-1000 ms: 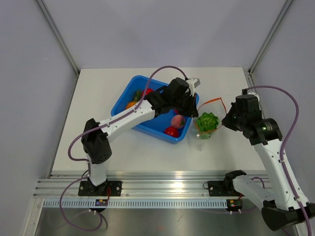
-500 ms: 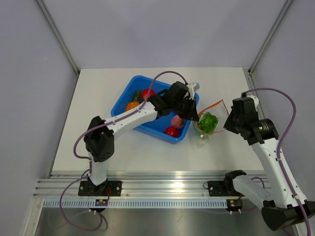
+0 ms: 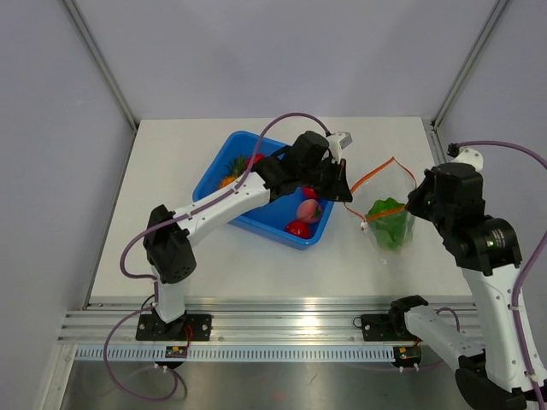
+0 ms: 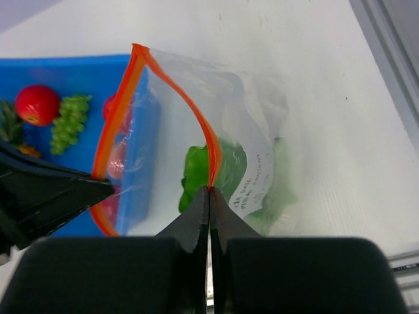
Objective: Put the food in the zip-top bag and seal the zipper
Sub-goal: Adjust the zipper on the food storage bag.
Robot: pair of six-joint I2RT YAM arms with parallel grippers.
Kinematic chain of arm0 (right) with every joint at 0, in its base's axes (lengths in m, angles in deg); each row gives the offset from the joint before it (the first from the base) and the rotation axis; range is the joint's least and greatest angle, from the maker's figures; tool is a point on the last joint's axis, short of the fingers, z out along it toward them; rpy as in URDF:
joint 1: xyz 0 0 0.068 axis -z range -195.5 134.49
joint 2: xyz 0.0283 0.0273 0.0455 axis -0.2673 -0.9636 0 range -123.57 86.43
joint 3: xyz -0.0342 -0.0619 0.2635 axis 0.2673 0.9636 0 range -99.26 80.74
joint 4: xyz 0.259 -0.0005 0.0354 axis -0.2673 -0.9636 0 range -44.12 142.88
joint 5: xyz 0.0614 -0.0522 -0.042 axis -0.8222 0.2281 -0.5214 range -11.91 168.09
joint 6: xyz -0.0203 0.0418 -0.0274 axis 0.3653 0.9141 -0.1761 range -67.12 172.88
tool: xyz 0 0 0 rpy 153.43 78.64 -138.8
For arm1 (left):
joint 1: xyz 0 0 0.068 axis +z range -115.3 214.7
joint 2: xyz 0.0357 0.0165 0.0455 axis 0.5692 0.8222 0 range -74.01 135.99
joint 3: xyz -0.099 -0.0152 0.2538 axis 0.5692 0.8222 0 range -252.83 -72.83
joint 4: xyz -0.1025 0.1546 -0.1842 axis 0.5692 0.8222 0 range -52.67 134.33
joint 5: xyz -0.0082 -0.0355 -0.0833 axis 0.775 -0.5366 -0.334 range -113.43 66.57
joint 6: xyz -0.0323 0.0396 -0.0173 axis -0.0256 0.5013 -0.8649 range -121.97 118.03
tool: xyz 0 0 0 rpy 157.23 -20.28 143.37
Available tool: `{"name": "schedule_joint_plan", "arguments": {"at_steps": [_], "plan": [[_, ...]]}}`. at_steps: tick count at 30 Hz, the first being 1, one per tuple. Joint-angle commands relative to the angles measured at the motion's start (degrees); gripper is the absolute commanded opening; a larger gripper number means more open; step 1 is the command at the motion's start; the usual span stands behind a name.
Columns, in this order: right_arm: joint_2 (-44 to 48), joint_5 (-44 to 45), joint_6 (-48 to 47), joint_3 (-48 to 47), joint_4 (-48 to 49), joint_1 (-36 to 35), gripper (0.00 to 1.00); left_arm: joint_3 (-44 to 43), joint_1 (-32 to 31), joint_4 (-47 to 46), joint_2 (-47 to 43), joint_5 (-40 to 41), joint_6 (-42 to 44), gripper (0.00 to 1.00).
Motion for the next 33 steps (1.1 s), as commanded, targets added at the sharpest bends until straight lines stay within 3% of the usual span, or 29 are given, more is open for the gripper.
{"name": "schedule_joint_plan", "arguments": {"at_steps": [1,3,6,7,9,18,25,33], "plan": [[-1.6,0.1,-1.0,6.0,1.8,0.2,0.00,0.7,0.5,0.5,0.7,0.1,2.0,0.13],[-1.6,-1.4,-1.2,7.6,2.5,0.2,0.00,0.3,1.0,1.7,1.4,-0.5,2.4,0.23],[-1.8,-4.0,-0.7,9.2,3.8,0.2,0.00,-0.5,1.3,2.6,1.0,-1.0,3.7,0.53],[-1.8,-5.2,-0.4,9.8,4.8,0.2,0.00,-0.8,1.3,3.5,0.9,-1.0,4.6,0.68],[-1.8,-8.1,0.0,10.2,6.0,0.2,0.00,-2.5,1.3,4.9,1.1,-0.8,5.4,0.77],[-2.3,-12.2,2.0,11.4,8.8,0.2,0.00,-3.2,2.5,9.9,-4.2,2.1,8.7,0.77],[-2.4,-12.5,2.0,11.9,9.3,0.2,0.00,1.9,9.1,8.2,-10.4,2.6,7.6,0.86],[-2.2,-12.5,2.1,11.3,9.0,0.2,0.00,3.0,13.6,11.2,-3.5,9.6,1.3,0.82]]}}
